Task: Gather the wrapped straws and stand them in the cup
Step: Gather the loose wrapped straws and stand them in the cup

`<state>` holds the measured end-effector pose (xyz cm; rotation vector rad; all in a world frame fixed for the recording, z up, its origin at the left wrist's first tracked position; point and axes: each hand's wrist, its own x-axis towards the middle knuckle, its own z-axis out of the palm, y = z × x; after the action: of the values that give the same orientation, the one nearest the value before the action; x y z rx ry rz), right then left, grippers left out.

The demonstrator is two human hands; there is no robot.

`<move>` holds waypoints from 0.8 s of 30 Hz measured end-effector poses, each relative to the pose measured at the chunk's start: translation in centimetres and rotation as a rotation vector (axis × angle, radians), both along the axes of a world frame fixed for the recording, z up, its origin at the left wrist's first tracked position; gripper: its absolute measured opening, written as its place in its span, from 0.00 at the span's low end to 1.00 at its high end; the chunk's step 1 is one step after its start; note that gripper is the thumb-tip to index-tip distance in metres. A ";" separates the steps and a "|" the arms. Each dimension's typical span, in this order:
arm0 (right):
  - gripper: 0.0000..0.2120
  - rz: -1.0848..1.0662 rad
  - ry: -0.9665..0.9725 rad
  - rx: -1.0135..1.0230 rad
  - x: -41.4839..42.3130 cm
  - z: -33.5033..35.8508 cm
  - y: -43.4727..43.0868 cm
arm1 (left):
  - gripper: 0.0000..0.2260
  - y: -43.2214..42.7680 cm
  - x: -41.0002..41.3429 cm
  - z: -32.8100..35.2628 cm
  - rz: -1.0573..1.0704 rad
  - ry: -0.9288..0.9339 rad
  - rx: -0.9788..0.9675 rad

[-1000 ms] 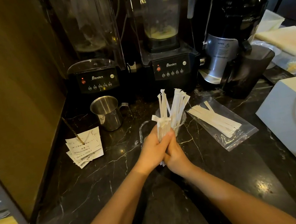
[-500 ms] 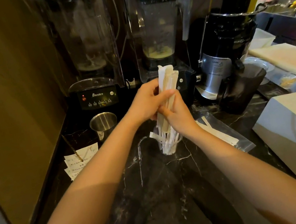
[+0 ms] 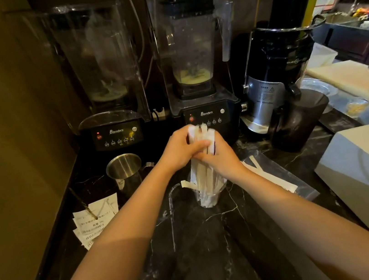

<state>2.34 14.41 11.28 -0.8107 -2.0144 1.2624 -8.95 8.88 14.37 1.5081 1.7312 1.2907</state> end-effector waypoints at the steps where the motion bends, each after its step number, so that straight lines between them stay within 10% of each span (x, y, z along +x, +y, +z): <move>1: 0.26 -0.001 -0.007 -0.003 0.1 -0.2 0.1 | 0.11 0.0 -0.1 -0.6 0.007 0.016 -0.014; 19: 0.19 0.107 -0.436 0.594 0.7 -0.6 -0.5 | 0.28 -0.7 -0.4 -3.4 0.224 0.345 0.039; 24: 0.21 0.111 -0.492 0.697 1.0 -0.8 -0.6 | 0.20 -0.8 -0.8 -3.7 0.228 0.512 0.088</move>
<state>3.31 13.82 10.51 -0.6997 -2.6732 0.3406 -9.79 8.08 10.70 1.8538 2.2452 1.1636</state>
